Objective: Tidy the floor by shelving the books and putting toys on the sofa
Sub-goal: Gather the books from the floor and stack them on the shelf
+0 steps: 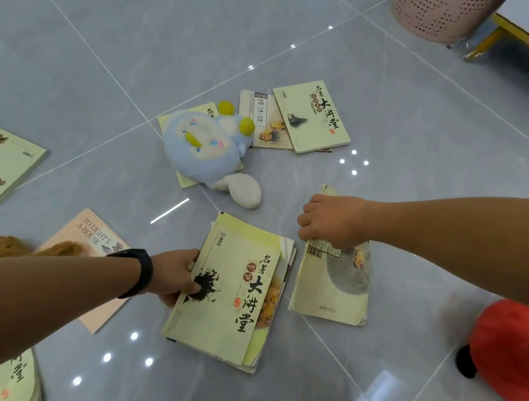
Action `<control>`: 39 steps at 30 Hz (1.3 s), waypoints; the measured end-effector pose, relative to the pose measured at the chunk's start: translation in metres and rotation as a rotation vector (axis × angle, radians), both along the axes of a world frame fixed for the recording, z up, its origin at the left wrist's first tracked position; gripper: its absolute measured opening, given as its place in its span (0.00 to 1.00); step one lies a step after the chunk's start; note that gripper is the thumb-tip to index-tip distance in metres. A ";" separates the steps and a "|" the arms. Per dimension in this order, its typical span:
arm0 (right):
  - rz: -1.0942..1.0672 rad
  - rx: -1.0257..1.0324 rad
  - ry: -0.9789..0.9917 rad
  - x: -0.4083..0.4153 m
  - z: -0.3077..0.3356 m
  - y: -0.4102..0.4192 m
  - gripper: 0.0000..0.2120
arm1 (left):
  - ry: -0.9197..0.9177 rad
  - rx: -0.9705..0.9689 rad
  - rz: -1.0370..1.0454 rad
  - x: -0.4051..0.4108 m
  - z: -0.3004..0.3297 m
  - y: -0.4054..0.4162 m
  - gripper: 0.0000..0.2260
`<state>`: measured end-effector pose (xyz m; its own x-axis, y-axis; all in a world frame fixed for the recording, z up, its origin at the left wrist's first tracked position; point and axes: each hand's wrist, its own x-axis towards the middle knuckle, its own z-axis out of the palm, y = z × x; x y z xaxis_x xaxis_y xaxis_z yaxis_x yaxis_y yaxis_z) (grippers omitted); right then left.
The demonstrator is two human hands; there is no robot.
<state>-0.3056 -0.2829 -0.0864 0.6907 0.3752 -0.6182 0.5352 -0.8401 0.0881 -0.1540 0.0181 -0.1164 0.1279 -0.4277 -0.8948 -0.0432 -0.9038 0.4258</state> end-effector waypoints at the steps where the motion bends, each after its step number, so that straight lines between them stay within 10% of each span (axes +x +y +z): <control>1: -0.002 0.032 -0.002 0.000 0.002 0.004 0.22 | -0.038 -0.009 0.011 0.000 0.002 0.000 0.20; 20: -0.053 0.230 -0.030 -0.009 -0.008 0.041 0.18 | -0.374 -0.180 0.208 -0.008 0.006 0.006 0.11; 30: 0.114 0.543 -0.515 0.008 -0.027 0.075 0.12 | -0.445 -0.233 0.340 0.033 0.022 0.009 0.07; 35: -0.427 0.564 -0.689 0.006 -0.027 0.083 0.21 | -0.456 -0.136 0.461 0.036 0.029 0.009 0.22; 39: -1.103 0.285 -0.300 0.003 -0.025 0.051 0.23 | -0.314 -0.074 0.559 0.024 0.026 0.008 0.26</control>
